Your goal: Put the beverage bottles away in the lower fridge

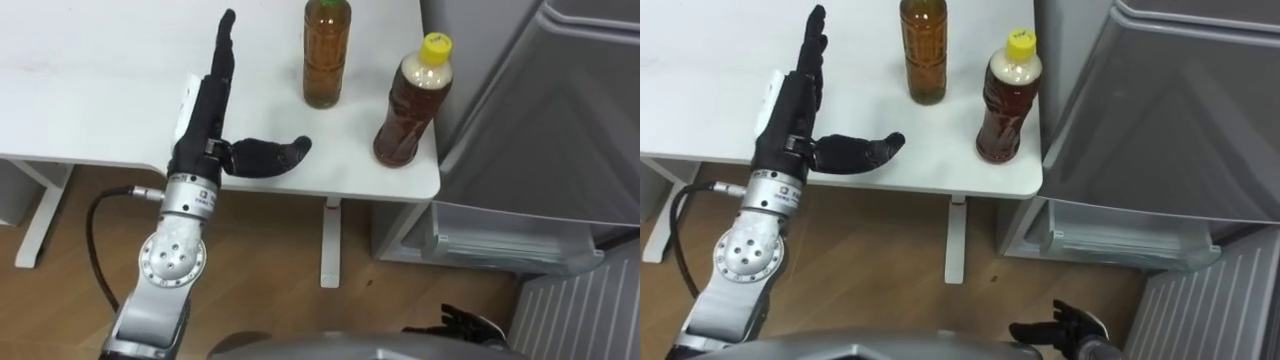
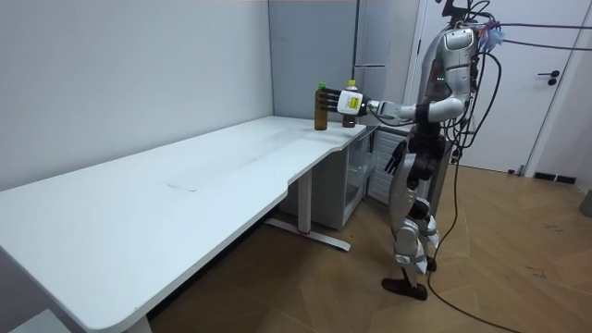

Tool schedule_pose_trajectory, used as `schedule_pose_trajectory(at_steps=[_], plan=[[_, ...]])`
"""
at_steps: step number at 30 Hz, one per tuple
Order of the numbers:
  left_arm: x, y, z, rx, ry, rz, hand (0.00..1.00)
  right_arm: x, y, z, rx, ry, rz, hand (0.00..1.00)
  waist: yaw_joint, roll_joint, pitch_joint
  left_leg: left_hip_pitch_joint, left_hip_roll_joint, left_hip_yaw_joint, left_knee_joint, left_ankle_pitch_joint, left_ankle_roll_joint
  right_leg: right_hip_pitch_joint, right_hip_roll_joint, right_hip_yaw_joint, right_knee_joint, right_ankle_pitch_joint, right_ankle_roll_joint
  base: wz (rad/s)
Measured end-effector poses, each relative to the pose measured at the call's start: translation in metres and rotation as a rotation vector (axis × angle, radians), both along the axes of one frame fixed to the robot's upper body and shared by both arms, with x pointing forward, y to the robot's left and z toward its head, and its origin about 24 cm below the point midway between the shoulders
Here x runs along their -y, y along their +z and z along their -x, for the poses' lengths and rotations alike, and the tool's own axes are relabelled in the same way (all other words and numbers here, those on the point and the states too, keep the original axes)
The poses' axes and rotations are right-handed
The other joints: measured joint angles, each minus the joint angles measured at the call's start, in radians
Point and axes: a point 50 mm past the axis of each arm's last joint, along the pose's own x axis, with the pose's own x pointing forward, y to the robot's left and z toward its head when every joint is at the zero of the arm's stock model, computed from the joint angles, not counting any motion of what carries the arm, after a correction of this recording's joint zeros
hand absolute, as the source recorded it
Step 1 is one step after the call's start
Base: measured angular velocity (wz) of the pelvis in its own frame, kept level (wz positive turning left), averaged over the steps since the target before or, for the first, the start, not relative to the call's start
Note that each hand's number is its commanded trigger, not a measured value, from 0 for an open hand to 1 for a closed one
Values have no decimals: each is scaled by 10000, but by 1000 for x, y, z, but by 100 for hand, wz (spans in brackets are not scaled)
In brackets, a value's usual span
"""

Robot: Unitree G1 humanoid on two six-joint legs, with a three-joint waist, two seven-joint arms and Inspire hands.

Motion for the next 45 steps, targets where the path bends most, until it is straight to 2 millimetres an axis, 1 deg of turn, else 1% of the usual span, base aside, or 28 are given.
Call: schedule_pose_trajectory(at_steps=[5, 9, 11, 15, 17, 20, 22, 24, 27, 31, 36, 39, 45], plan=[[5, -1, 1, -98, -365, -9, 0, -1, 0, -3, -15, 31, -25, 0, -50, 4, 3, 21, 1, 52, -29, 0, 0, -16, -1, 127, -8, 0, 0, -2], [8, -2, 2, -161, -618, 13, 0, -2, 0, -5, 23, 136, -42, 0, -180, 10, 5, 73, 14, 77, -87, 0, 0, -16, -1, 152, -9, 0, 0, -3], [10, -2, 2, -178, -748, 18, 0, -2, 0, -5, 22, 144, -46, 0, -194, 13, 4, 117, 26, 115, -130, 0, 0, -12, 1, 185, -8, 0, 0, -10], [13, -2, 2, -222, -970, 17, 0, -2, 0, -5, 28, 149, -49, 0, -192, 15, 1, 206, 52, 256, -204, 4, -4, -26, 9, 391, -6, 0, 0, -10], [13, -1, 2, -198, -1005, 7, 0, -3, 0, -6, 34, 201, -54, 0, -208, 16, 2, 234, 61, 289, -206, 4, -4, -25, 9, 411, -6, 0, 0, -7], [14, 4, 2, 13, -1082, 42, 0, -3, 0, -6, 34, 241, -74, 0, -214, 18, 5, 268, 69, 340, -212, 4, -4, -20, 7, 434, -6, 0, -1, -5], [17, 11, 2, 316, -1201, 86, 0, -4, 0, -7, 37, 312, -89, 0, -227, 26, 9, 303, 85, 374, -231, 4, -4, -8, 8, 448, -2, 1, -1, -5], [19, 13, 2, 388, -1340, 95, 0, -4, 0, -8, 4, 352, -111, 0, -295, 54, 13, 314, 92, 377, -244, 4, -5, -1, 12, 463, 6, 1, -2, 0], [23, 12, 4, 309, -1613, 80, 0, -4, 0, -11, 38, 365, -139, 0, -455, 97, 27, 297, 119, 383, -265, 4, -5, -8, 27, 458, 8, 5, -8, 0], [24, 11, 4, 217, -1802, 13, 0, -3, 0, -11, 70, 292, -177, 0, -584, 119, 34, 314, 139, 401, -376, 24, -41, -20, 65, 463, 9, 15, -24, -2], [26, 8, 4, -56, -1939, -30, 0, -3, 1, -12, 70, 292, -173, 0, -603, 131, 30, 340, 140, 397, -360, 38, -62, -27, 70, 480, 4, 15, -24, 0], [25, 7, 4, -205, -1945, -73, 0, -3, 0, -11, 7, 282, -175, 0, -563, 116, 31, 391, 136, 433, -385, 39, -62, -27, 71, 684, 1, 14, -24, -3], [25, 4, 3, -516, -1975, -115, 0, -3, 0, -11, -6, 268, -141, 0, -586, 59, 51, 457, 142, 551, -422, 39, -61, -6, 69, 684, 2, 14, -24, -4]])
